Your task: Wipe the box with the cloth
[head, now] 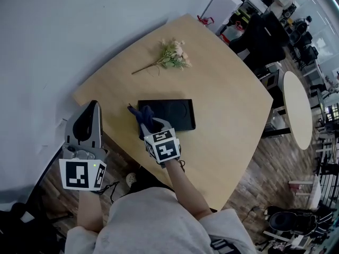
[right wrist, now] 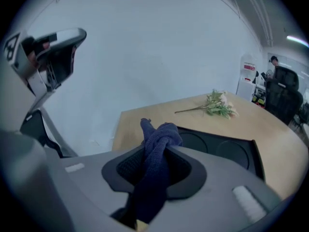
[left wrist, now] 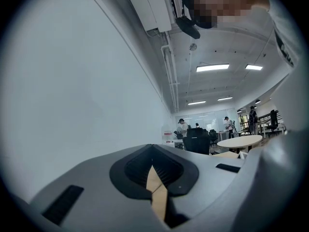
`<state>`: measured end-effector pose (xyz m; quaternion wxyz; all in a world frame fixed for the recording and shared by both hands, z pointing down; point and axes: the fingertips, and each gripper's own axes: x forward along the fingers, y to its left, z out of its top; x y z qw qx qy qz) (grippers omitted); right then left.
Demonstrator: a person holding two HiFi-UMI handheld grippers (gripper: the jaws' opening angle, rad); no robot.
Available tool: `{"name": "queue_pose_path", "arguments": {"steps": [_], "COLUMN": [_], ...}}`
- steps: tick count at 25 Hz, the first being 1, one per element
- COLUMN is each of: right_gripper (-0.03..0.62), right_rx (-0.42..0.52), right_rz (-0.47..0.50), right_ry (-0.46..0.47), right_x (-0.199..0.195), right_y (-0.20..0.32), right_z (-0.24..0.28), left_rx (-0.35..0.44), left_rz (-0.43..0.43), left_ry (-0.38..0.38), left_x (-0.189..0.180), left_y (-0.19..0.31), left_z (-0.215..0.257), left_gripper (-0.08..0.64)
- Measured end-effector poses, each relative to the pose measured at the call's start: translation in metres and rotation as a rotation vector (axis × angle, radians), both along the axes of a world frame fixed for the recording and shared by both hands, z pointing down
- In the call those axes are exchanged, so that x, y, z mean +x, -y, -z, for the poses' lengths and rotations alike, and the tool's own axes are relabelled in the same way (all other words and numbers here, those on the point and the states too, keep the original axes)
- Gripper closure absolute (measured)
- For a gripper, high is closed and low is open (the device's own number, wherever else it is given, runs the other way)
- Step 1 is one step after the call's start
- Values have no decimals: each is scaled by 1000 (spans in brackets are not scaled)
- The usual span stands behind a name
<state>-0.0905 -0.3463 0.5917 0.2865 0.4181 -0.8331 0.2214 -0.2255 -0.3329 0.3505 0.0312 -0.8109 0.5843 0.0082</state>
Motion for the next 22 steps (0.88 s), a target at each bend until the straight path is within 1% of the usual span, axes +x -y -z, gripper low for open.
{"name": "queue_pose_path", "arguments": {"steps": [2, 5, 7, 11, 17, 22], "right_gripper": [474, 474, 474, 474, 472, 472], "right_rx": [15, 24, 25, 46, 57, 45], "right_rz": [11, 6, -5, -51, -155, -241], "right_ry": [-59, -75, -86, -124, -148, -161], "right_x": [-5, -3, 5, 33, 88, 128], "right_y": [-3, -4, -3, -2, 3, 3], "right_z": [-11, -14, -16, -18, -26, -26], "left_rx": [-1, -3, -1, 1, 7, 12], "left_rz": [1, 3, 2, -8, -32, -55], "left_ry": [0, -2, -3, -1, -4, -5], "left_x": [-2, -4, -3, 1, 15, 27], "left_y": [-3, -4, -5, -5, -5, -4], "left_z": [0, -1, -1, 0, 2, 3], "left_gripper": [552, 552, 552, 552, 552, 552]}}
